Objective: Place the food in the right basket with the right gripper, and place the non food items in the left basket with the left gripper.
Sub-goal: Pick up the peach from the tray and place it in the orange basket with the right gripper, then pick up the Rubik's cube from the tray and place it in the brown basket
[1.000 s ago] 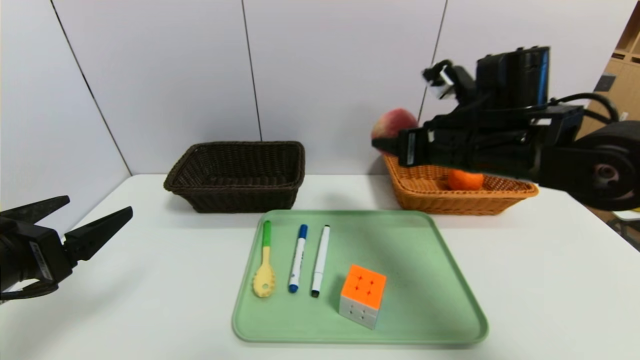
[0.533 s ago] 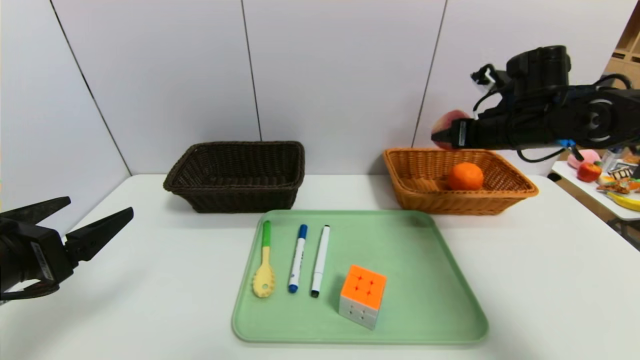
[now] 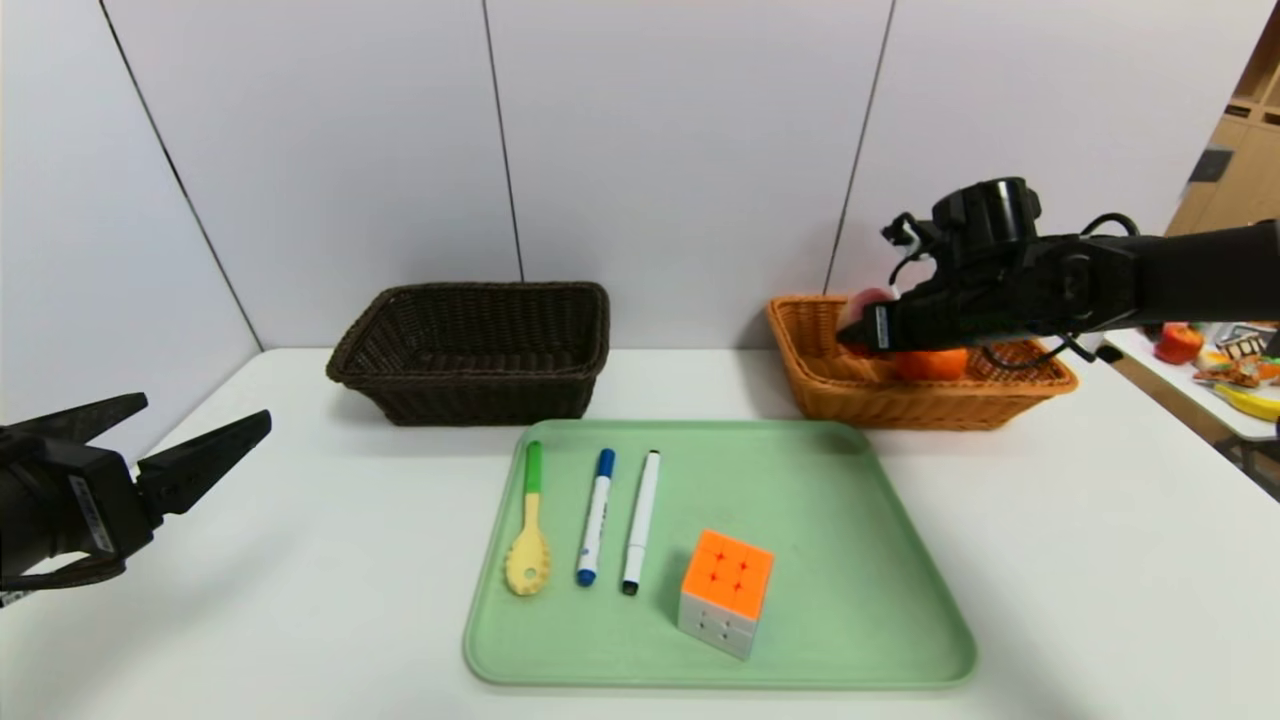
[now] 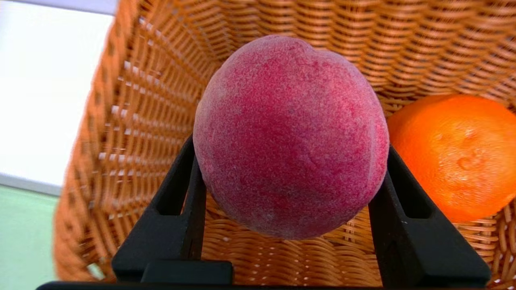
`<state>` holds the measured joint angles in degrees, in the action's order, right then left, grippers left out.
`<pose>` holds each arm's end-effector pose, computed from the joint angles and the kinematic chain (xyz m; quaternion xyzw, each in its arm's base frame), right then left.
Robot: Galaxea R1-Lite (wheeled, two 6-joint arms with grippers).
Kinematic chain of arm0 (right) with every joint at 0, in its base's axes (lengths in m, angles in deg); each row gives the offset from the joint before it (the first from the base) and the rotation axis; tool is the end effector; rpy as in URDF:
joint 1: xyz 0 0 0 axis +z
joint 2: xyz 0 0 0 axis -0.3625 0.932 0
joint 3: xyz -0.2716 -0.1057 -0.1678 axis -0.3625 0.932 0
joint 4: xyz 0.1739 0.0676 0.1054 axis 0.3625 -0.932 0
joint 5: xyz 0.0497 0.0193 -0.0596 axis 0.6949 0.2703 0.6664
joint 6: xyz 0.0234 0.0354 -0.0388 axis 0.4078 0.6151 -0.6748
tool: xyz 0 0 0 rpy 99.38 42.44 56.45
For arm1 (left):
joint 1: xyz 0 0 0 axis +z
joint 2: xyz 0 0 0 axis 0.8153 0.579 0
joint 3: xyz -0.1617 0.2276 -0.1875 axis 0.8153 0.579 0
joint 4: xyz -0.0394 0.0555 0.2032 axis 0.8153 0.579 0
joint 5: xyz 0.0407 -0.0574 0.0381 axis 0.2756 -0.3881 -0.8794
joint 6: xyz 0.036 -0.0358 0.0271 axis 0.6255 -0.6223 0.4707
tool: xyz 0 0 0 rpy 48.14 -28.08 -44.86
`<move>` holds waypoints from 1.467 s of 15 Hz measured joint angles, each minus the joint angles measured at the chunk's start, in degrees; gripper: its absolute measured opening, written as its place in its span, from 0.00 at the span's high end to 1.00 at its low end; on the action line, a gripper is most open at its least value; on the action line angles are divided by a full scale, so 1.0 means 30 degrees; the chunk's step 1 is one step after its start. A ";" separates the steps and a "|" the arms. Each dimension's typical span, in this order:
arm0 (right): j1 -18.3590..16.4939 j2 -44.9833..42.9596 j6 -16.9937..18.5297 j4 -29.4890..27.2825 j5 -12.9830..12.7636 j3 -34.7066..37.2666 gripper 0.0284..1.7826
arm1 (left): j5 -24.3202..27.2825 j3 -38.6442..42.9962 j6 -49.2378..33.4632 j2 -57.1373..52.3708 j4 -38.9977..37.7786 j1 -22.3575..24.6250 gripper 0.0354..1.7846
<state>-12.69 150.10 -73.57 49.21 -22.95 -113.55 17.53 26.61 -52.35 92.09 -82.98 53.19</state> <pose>0.4876 0.0756 0.1844 -0.0139 0.3051 0.0886 0.9481 0.1692 -0.0132 0.2306 -0.0005 0.0631 -0.0903 0.9939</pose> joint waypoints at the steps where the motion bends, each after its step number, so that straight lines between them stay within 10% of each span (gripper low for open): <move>1: -0.0012 0.0183 -0.0008 -0.0175 0.0000 0.0000 0.39 | 0.0000 -0.0020 -0.0020 0.0037 0.0000 0.0000 0.06; 12: 0.0614 -0.0479 0.0183 0.1187 -0.0284 0.0354 0.13 | 0.0000 0.0037 -0.0028 0.0016 0.0000 0.0008 0.06; 18: 0.6717 -0.6323 0.1378 0.4295 -0.0183 0.6355 0.08 | -0.0008 0.0102 -0.0057 -0.0008 0.0000 0.0008 0.06; 22: 0.8753 -1.0033 0.1361 0.8192 0.0345 1.2577 0.07 | -0.0008 0.0154 -0.0057 -0.0154 0.0000 0.0008 0.06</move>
<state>13.57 120.01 -69.49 73.78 -21.91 -75.82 17.50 27.07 -52.52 91.62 -82.98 53.22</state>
